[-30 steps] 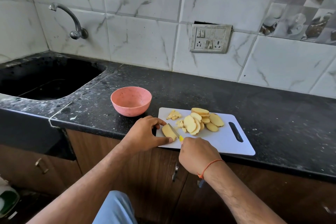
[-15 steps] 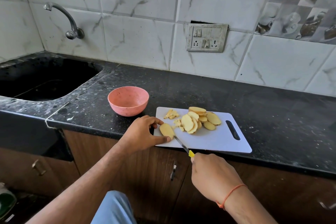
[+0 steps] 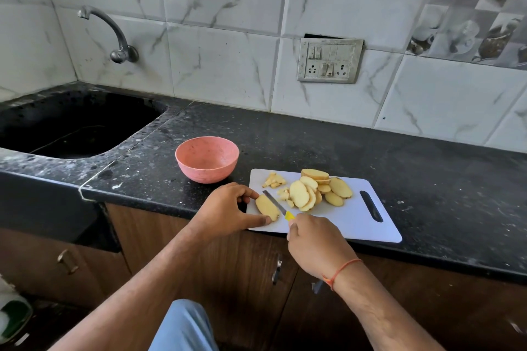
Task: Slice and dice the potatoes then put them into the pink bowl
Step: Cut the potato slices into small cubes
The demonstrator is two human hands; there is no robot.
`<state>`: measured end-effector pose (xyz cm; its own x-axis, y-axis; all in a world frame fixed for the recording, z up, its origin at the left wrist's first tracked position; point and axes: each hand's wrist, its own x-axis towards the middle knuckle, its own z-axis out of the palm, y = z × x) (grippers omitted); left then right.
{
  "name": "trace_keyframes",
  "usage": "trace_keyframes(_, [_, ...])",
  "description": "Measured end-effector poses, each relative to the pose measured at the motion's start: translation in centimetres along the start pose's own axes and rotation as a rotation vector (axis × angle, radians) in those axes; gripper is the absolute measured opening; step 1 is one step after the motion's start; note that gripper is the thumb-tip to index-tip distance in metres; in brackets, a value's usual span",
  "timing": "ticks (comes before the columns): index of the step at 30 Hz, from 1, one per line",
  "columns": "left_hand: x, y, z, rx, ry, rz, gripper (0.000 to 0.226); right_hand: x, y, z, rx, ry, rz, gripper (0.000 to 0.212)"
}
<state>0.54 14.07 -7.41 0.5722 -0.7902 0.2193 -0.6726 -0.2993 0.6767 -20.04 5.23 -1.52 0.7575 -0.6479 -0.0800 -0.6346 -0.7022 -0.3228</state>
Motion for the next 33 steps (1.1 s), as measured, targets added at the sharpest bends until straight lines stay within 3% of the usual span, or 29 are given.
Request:
trace_keyframes(10, [-0.1, 0.0, 0.0, -0.003, 0.015, 0.007, 0.059, 1.7, -1.0, 0.4, -0.025, -0.023, 0.022, 0.01])
trace_keyframes(33, [0.1, 0.2, 0.0, -0.026, -0.011, -0.045, 0.058, 0.2, -1.1, 0.3, -0.14, -0.156, 0.072, 0.01])
